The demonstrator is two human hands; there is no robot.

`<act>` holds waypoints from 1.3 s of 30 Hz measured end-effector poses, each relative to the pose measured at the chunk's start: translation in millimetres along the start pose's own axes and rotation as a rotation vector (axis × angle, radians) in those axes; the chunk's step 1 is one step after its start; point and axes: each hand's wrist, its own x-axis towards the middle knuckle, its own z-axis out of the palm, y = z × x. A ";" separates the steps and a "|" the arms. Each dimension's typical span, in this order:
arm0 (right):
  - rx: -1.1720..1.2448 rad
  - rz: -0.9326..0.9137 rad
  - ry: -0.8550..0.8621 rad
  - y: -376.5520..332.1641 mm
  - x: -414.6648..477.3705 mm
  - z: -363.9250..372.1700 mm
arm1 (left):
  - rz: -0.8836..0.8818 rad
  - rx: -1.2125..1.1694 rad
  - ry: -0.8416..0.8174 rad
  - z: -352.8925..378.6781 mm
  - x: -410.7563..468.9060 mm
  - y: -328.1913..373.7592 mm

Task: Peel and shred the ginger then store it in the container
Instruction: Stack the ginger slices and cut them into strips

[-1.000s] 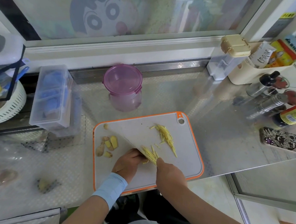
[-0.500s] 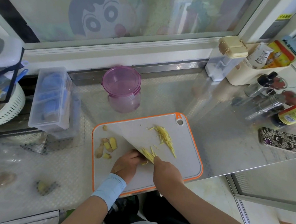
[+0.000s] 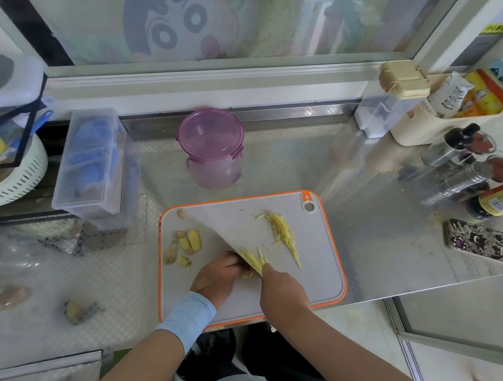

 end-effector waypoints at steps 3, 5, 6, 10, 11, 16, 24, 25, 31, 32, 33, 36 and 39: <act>0.004 0.005 0.002 -0.3 0.4 -1.5 | 0.042 0.044 -0.039 -1.0 -0.3 3.1; 0.018 0.005 0.012 0.6 -1.5 -2.0 | 0.029 0.022 -0.022 -0.1 -0.4 3.0; 0.021 0.004 0.016 1.5 -3.3 -2.3 | 0.033 0.020 0.000 0.7 -0.1 3.2; 0.005 -0.003 0.008 6.1 -12.4 -1.9 | -0.017 -0.037 0.020 2.6 1.0 3.1; 0.003 0.002 0.001 7.5 -14.7 -2.2 | -0.076 -0.090 0.008 1.6 2.4 4.5; -0.001 0.014 -0.020 9.6 -17.0 -2.2 | -0.122 -0.106 -0.039 4.8 2.7 0.3; 0.015 -0.010 -0.005 -7.6 2.7 -5.7 | -0.252 -0.245 -0.046 4.6 3.9 0.4; 0.016 -0.013 -0.005 -7.2 2.7 -6.5 | -0.294 -0.278 -0.043 4.2 4.5 1.5; 0.003 -0.028 -0.012 2.1 -11.1 -6.9 | -0.197 -0.193 -0.011 0.4 2.8 6.8; 0.000 -0.025 -0.014 3.8 -13.9 -6.4 | -0.192 -0.208 -0.012 -0.9 2.5 8.7; -0.004 -0.022 -0.014 5.1 -15.8 -6.2 | -0.211 -0.213 -0.020 -1.1 2.0 9.2; -0.012 -0.020 -0.017 5.4 -13.6 -6.1 | -0.136 -0.121 -0.024 -1.2 0.5 8.3; -0.001 -0.024 -0.011 -1.2 -5.7 -7.5 | -0.141 -0.111 -0.009 -3.8 0.6 10.4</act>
